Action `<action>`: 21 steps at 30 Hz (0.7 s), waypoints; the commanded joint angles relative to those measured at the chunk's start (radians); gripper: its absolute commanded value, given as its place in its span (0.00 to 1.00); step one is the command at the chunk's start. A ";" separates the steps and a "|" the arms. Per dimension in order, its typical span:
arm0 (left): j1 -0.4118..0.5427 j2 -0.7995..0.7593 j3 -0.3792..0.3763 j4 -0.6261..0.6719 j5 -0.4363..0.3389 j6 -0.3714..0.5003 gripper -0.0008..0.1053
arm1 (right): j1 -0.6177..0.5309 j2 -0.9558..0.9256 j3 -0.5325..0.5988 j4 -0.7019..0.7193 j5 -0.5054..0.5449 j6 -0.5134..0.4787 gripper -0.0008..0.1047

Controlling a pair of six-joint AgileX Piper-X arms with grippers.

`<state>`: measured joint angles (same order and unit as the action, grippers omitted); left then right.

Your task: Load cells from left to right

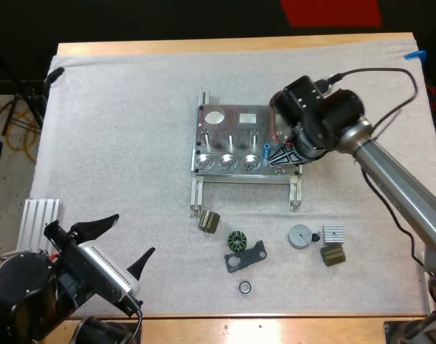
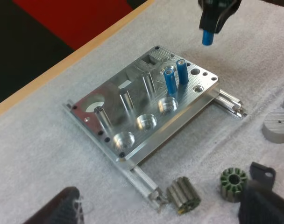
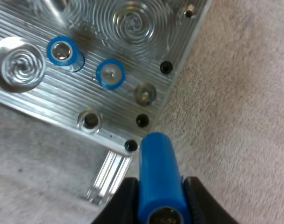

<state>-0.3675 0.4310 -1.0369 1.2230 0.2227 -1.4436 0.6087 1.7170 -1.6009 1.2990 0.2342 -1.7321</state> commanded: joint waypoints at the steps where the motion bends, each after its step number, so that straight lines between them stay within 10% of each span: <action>1: 0.002 -0.005 -0.002 -0.012 0.032 -0.016 0.64 | -0.001 0.016 -0.012 -0.020 0.026 -0.016 0.01; 21: 0.002 -0.005 -0.002 -0.012 0.050 -0.011 0.64 | -0.041 0.115 -0.014 -0.095 0.022 -0.025 0.01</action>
<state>-0.3675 0.4310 -1.0369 1.2230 0.2660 -1.4436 0.5795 1.8398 -1.6009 1.2083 0.2593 -1.7493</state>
